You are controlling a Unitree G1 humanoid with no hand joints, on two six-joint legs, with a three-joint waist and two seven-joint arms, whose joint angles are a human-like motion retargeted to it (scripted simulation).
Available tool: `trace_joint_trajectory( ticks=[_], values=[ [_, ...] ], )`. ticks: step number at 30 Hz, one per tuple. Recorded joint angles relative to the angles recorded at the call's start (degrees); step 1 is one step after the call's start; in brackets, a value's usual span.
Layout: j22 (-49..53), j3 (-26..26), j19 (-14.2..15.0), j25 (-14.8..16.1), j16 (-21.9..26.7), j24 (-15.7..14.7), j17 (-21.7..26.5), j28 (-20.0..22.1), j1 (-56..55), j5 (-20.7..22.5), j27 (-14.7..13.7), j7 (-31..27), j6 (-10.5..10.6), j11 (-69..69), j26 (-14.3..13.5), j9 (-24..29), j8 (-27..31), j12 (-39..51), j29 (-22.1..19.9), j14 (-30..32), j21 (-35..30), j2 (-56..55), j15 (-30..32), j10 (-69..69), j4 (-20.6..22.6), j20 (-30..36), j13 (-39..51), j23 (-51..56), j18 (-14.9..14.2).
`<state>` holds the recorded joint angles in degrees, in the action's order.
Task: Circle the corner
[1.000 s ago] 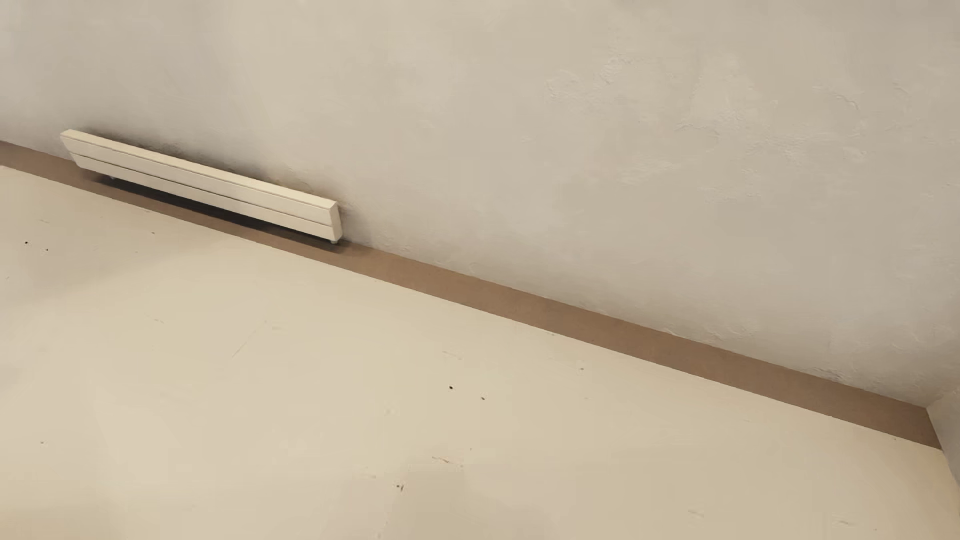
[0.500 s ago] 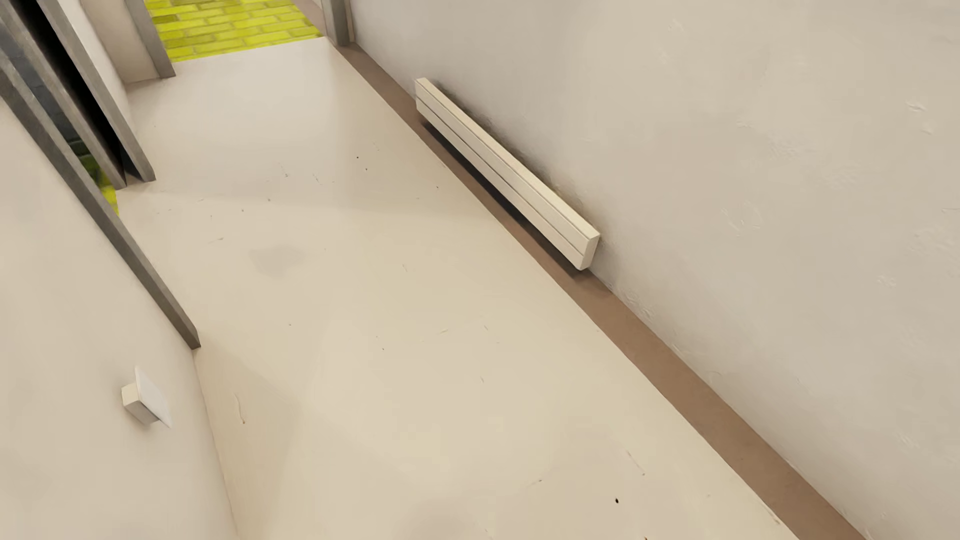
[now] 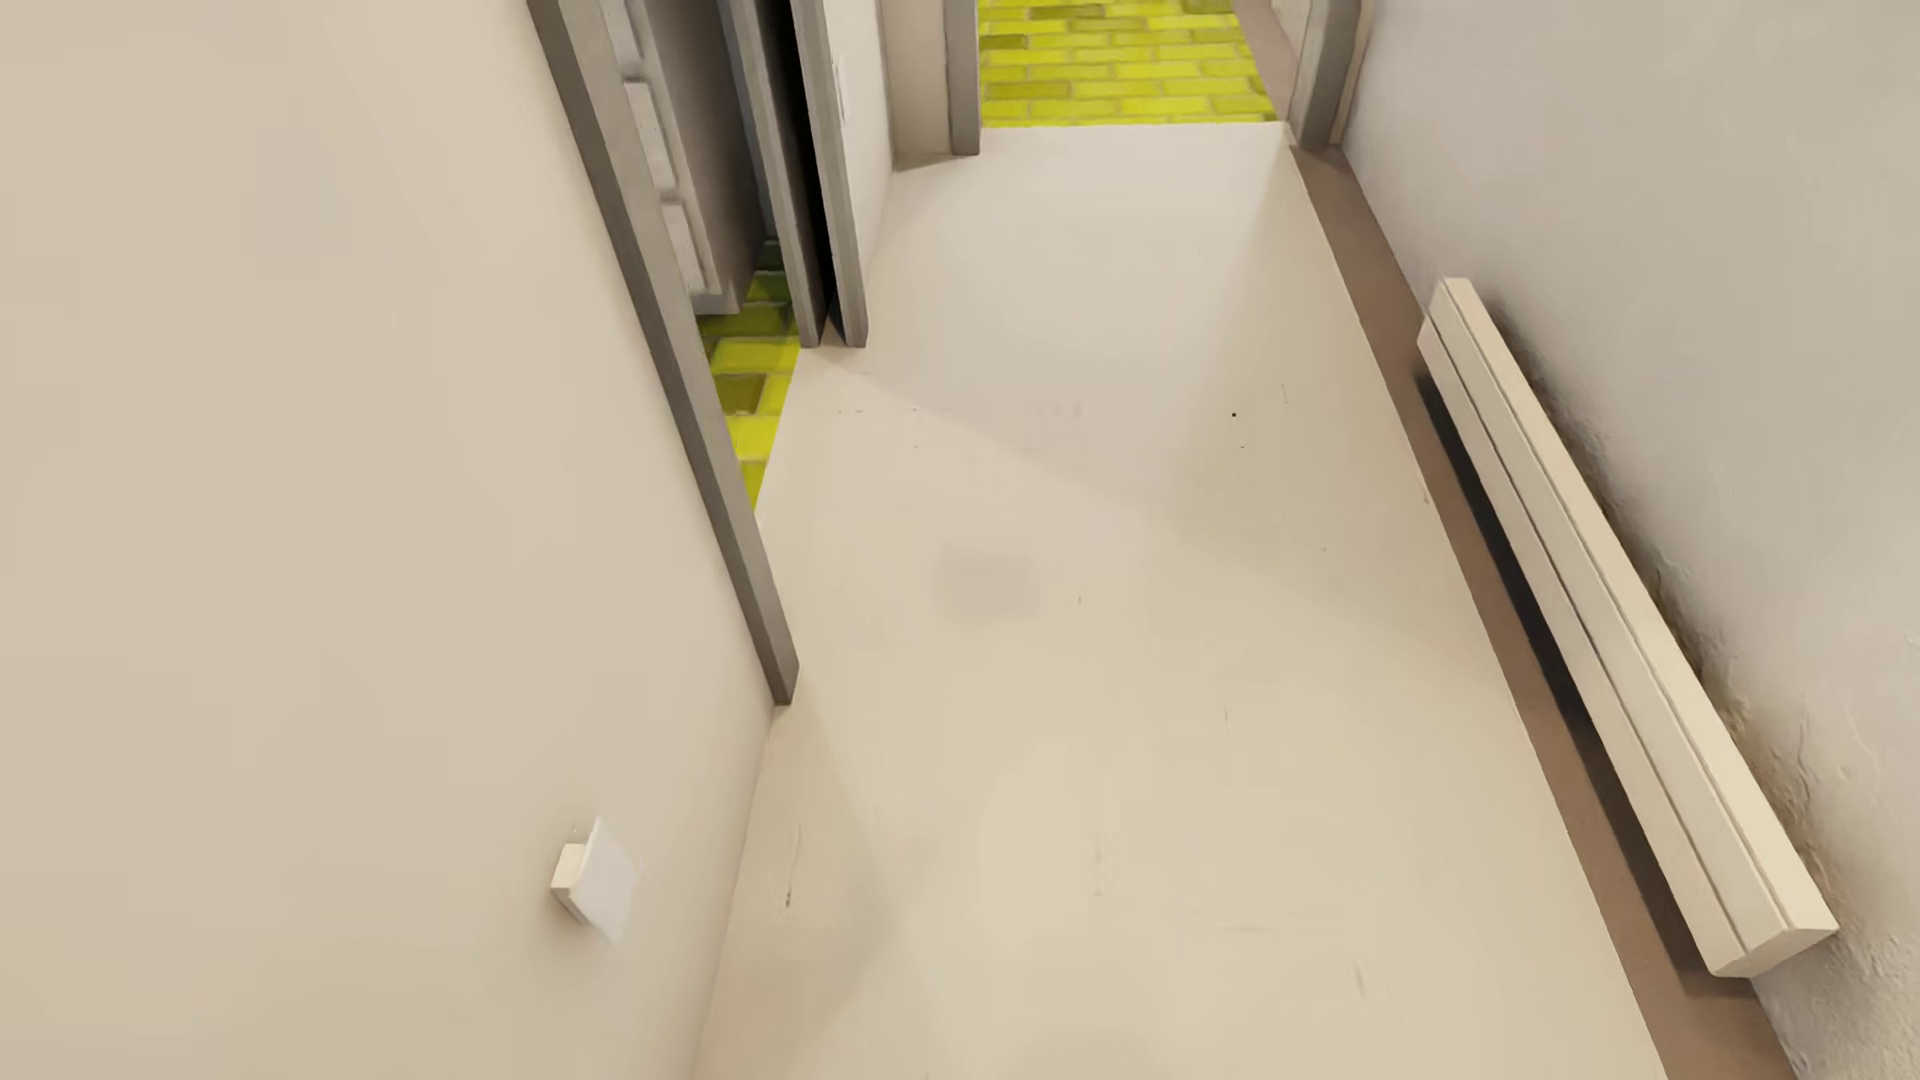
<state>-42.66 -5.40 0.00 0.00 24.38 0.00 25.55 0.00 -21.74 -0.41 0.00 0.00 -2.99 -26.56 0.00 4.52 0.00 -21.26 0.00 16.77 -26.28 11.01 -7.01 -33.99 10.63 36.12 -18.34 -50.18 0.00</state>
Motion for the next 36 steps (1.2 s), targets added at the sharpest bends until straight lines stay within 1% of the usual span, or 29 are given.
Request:
trace_joint_trajectory(
  ticks=[1,2,3,5,6,7,8,9,10,11,12,13,14,15,16,18,19,21,22,23,24,25,26,27,28,30,33,34,36],
  values=[
    [0.84,-0.48,0.00,0.00,-0.29,0.00,0.37,0.00,1.03,0.75,0.00,0.00,0.10,0.24,0.00,0.57,0.00,-0.29,0.00,-5.39,0.76,2.73,-0.43,7.77,-0.55,0.17,0.20,0.44,0.00],
    [1.16,-0.90,0.00,0.00,-0.27,0.00,0.60,0.00,1.46,1.97,0.00,0.00,0.42,0.37,0.00,0.69,0.00,-0.65,0.00,-14.05,1.49,4.76,-0.84,10.52,-2.03,0.83,0.12,1.02,0.00],
    [0.30,-0.62,0.00,0.00,-0.18,0.00,0.63,0.00,0.15,2.40,0.00,0.00,0.15,0.19,0.00,0.54,0.00,-0.79,0.00,-15.71,2.25,6.54,-1.17,10.27,-2.48,2.09,-0.34,1.63,0.00],
    [-4.49,-1.21,0.00,0.00,-0.14,0.00,0.12,0.00,-2.32,0.43,0.00,0.00,-1.79,-1.39,0.00,-0.71,0.00,-0.51,0.00,-1.24,4.19,8.77,0.47,7.74,-1.35,6.41,-3.12,2.36,0.00],
    [-7.35,-1.29,0.00,0.00,0.10,0.00,-0.43,0.00,-3.14,-1.52,0.00,0.00,-3.36,-3.48,0.00,-2.04,0.00,-0.83,0.00,1.85,4.23,8.62,4.03,5.61,-0.44,9.23,-5.24,2.11,0.00],
    [-10.03,-0.48,0.00,0.00,0.67,0.00,-1.04,0.00,-1.85,-3.89,0.00,0.00,-4.91,-8.29,0.00,-3.13,0.00,-1.68,0.00,0.44,2.80,6.99,10.51,4.19,0.41,12.63,-6.96,0.92,0.00],
    [-12.16,1.02,0.00,0.00,1.21,0.00,-1.49,0.00,1.18,-6.57,0.00,0.00,-6.14,-17.12,0.00,-3.90,0.00,-2.17,0.00,-3.02,0.57,2.34,18.96,4.34,0.67,16.42,-8.08,-0.99,0.00],
    [-13.58,3.64,0.00,0.00,1.76,0.00,-1.50,0.00,1.69,-10.22,0.00,0.00,-7.84,-28.46,0.00,-6.00,0.00,-0.91,0.00,-5.53,-2.30,-7.73,24.50,5.47,2.90,21.56,-7.80,-2.42,0.00],
    [-14.23,6.48,0.00,0.00,2.24,0.00,-1.57,0.00,4.32,-10.60,0.00,0.00,-7.80,-37.85,0.00,-6.41,0.00,0.75,0.00,-8.44,-4.49,-15.19,21.50,6.37,3.61,25.50,-7.78,-3.91,0.00],
    [-14.50,8.72,0.00,0.00,2.62,0.00,-1.44,0.00,9.62,-11.10,0.00,0.00,-6.98,-44.50,0.00,-5.17,0.00,2.99,0.00,-12.88,-6.81,-19.32,14.77,7.62,3.62,29.01,-8.28,-4.98,0.00],
    [-14.33,10.45,0.00,0.00,2.94,0.00,-1.35,0.00,15.73,-10.81,0.00,0.00,-5.84,-46.90,0.00,-3.55,0.00,5.12,0.00,-17.98,-9.12,-22.05,9.02,9.05,3.07,29.45,-9.08,-6.09,0.00],
    [-13.27,11.55,0.00,0.00,3.38,0.00,-1.35,0.00,21.97,-10.05,0.00,0.00,-4.70,-45.56,0.00,-1.99,0.00,6.55,0.00,-23.46,-11.92,-24.08,4.27,10.11,2.15,25.98,-9.96,-7.13,0.00],
    [-10.77,12.66,0.00,0.00,4.00,0.00,-1.67,0.00,27.71,-7.65,0.00,0.00,-3.08,-40.56,0.00,-0.36,0.00,6.78,0.00,-28.03,-14.46,-25.17,0.91,9.95,-0.05,18.94,-10.46,-8.87,0.00],
    [-7.85,13.80,0.00,0.00,4.22,0.00,-1.94,0.00,30.84,-6.61,0.00,0.00,-2.23,-33.40,0.00,0.42,0.00,7.72,0.00,-29.98,-17.05,-27.11,0.29,10.27,-0.75,11.85,-10.30,-9.70,0.00],
    [-4.41,14.57,0.00,0.00,4.35,0.00,-2.23,0.00,33.29,-5.49,0.00,0.00,-1.48,-24.45,0.00,1.16,0.00,8.71,0.00,-30.59,-18.25,-28.03,3.26,10.62,-1.38,5.29,-10.04,-9.91,0.00],
    [2.39,14.97,0.00,0.00,4.71,0.00,-2.70,0.00,37.25,-4.40,0.00,0.00,-1.22,-6.32,0.00,1.53,0.00,10.88,0.00,-31.07,-16.60,-28.38,13.90,10.73,-1.71,-3.36,-9.85,-8.16,0.00],
    [5.15,15.05,0.00,0.00,4.85,0.00,-2.76,0.00,39.81,-4.15,0.00,0.00,-0.96,-0.53,0.00,1.98,0.00,11.67,0.00,-30.80,-14.81,-27.23,16.26,10.82,-2.20,-5.27,-9.85,-6.86,0.00],
    [8.94,14.63,0.00,0.00,4.75,0.00,-2.02,0.00,44.51,-3.75,0.00,0.00,-0.19,-2.41,0.00,2.39,0.00,11.36,0.00,-28.81,-12.20,-27.80,14.33,11.25,-3.47,-6.32,-8.68,-5.20,0.00],
    [9.05,15.03,0.00,0.00,4.28,0.00,-1.56,0.00,46.05,-3.36,0.00,0.00,0.44,-5.42,0.00,1.87,0.00,10.15,0.00,-26.04,-10.86,-28.36,16.11,11.62,-4.51,-5.85,-7.69,-5.22,0.00],
    [7.06,15.57,0.00,0.00,3.23,0.00,-0.92,0.00,46.91,-2.50,0.00,0.00,1.80,-8.38,0.00,1.42,0.00,8.65,0.00,-20.76,-9.69,-28.00,15.67,11.14,-6.25,-4.20,-6.59,-5.91,0.00],
    [3.24,15.92,0.00,0.00,1.90,0.00,-0.28,0.00,45.16,-1.81,0.00,0.00,2.79,-9.61,0.00,0.85,0.00,7.54,0.00,-12.62,-8.11,-26.02,13.18,7.59,-7.53,-0.65,-5.38,-6.86,0.00],
    [-1.17,16.28,0.00,0.00,0.74,0.00,0.08,0.00,39.10,-1.17,0.00,0.00,3.53,-9.07,0.00,0.28,0.00,7.35,0.00,-4.05,-5.78,-23.35,10.44,-0.90,-8.46,4.74,-4.07,-7.40,0.00],
    [-4.35,15.46,0.00,0.00,0.26,0.00,0.24,0.00,29.94,-0.64,0.00,0.00,4.04,-8.15,0.00,-0.84,0.00,7.65,0.00,0.52,-3.31,-22.19,8.31,-12.46,-8.43,10.34,-2.79,-6.89,0.00],
    [-5.85,12.93,0.00,0.00,0.36,0.00,0.62,0.00,21.95,0.14,0.00,0.00,4.20,-6.79,0.00,-1.07,0.00,7.07,0.00,1.22,-1.66,-20.22,6.97,-22.81,-8.02,14.19,-1.70,-5.45,0.00],
    [-6.09,9.54,0.00,0.00,0.69,0.00,1.02,0.00,15.28,0.40,0.00,0.00,3.65,-5.00,0.00,-1.25,0.00,5.58,0.00,1.06,-0.37,-17.97,6.42,-28.82,-7.35,15.71,-0.71,-3.67,0.00],
    [-6.15,5.14,0.00,0.00,1.53,0.00,1.63,0.00,6.64,0.16,0.00,0.00,2.21,-0.50,0.00,-1.25,0.00,0.94,0.00,0.15,3.36,-10.20,7.45,-26.43,-5.65,17.34,0.63,-0.05,0.00],
    [-9.00,1.91,0.00,0.00,0.85,0.00,2.07,0.00,2.60,0.57,0.00,0.00,2.28,-0.62,0.00,1.28,0.00,-1.64,0.00,5.47,11.10,-3.53,3.40,-2.60,-3.38,23.16,1.09,5.71,0.00],
    [-9.59,2.09,0.00,0.00,0.59,0.00,2.18,0.00,2.76,1.14,0.00,0.00,2.42,-0.15,0.00,1.75,0.00,-1.94,0.00,2.64,11.46,-0.52,1.94,4.52,-3.11,24.86,0.75,6.81,0.00],
    [-9.00,1.91,0.00,0.00,0.64,0.00,1.77,0.00,2.40,1.94,0.00,0.00,2.12,0.25,0.00,1.31,0.00,-2.87,0.00,-15.88,8.52,4.31,-0.55,9.51,-3.77,23.64,-0.88,6.58,0.00]
  ],
)
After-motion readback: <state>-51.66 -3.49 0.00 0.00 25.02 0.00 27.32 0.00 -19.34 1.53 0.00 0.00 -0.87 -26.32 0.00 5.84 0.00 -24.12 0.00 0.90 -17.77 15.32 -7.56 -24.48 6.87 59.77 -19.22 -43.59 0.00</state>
